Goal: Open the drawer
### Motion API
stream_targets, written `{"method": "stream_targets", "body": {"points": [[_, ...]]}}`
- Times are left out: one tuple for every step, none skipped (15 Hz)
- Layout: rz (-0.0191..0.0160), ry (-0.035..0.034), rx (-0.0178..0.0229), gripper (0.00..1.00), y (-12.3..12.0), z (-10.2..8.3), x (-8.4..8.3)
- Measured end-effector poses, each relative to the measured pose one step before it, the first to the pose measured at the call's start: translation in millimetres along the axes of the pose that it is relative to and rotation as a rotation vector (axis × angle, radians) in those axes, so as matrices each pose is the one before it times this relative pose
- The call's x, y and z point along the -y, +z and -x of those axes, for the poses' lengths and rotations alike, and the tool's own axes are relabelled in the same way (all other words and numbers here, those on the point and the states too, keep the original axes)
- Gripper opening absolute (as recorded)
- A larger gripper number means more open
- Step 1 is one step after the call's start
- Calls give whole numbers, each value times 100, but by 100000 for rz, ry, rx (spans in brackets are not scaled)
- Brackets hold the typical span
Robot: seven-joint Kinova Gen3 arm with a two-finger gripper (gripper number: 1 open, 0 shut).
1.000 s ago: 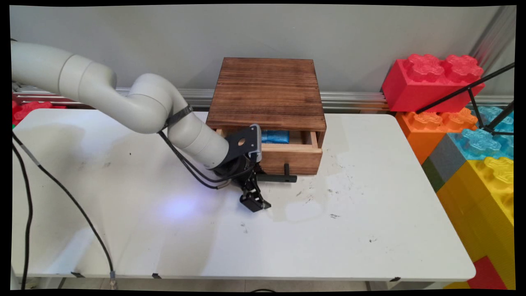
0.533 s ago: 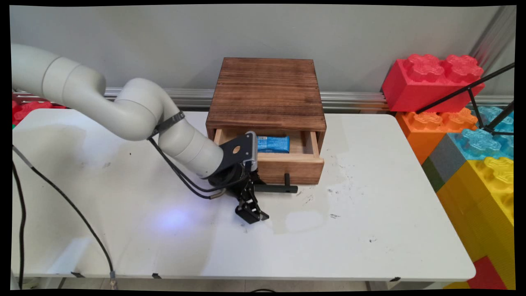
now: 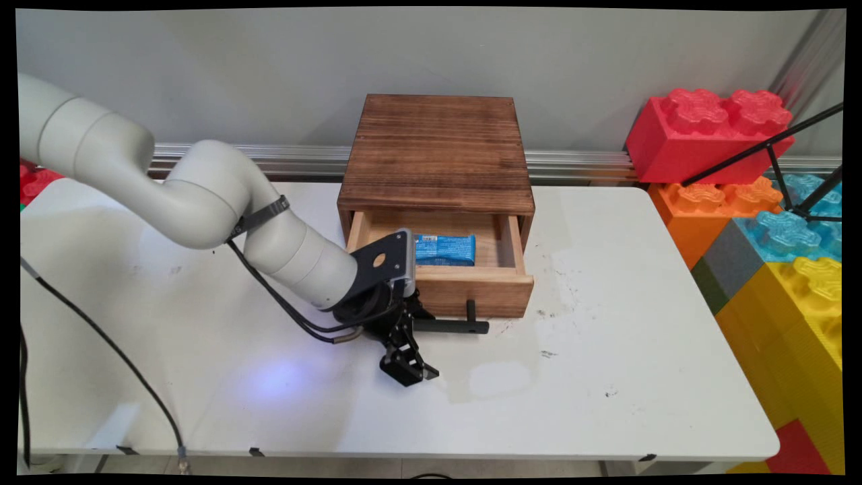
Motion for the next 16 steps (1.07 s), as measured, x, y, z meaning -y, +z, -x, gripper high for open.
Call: {"method": "stream_targets", "body": {"points": [[130, -205, -227, 100, -46, 22, -365], [166, -247, -184, 100, -40, 35, -391], [140, -225, -152, 100, -42, 41, -336], [198, -177, -153, 100, -36, 34, -371], [206, -147, -177, 100, -45, 36, -367], [187, -102, -113, 100, -47, 42, -320], [197, -118, -134, 100, -49, 39, -325], [177, -78, -105, 100, -66, 50, -317], [149, -99, -57, 100, -73, 48, -265], [158, -74, -76, 100, -100, 57, -299], [154, -88, -33, 100, -111, 60, -284], [116, -86, -49, 100, -105, 37, -225], [109, -35, -48, 100, -125, 30, -240], [-49, -75, -99, 100, -150, 17, -175], [-38, -88, -74, 100, -133, 8, -138], [-19, -160, -76, 100, -159, 32, -133]]}}
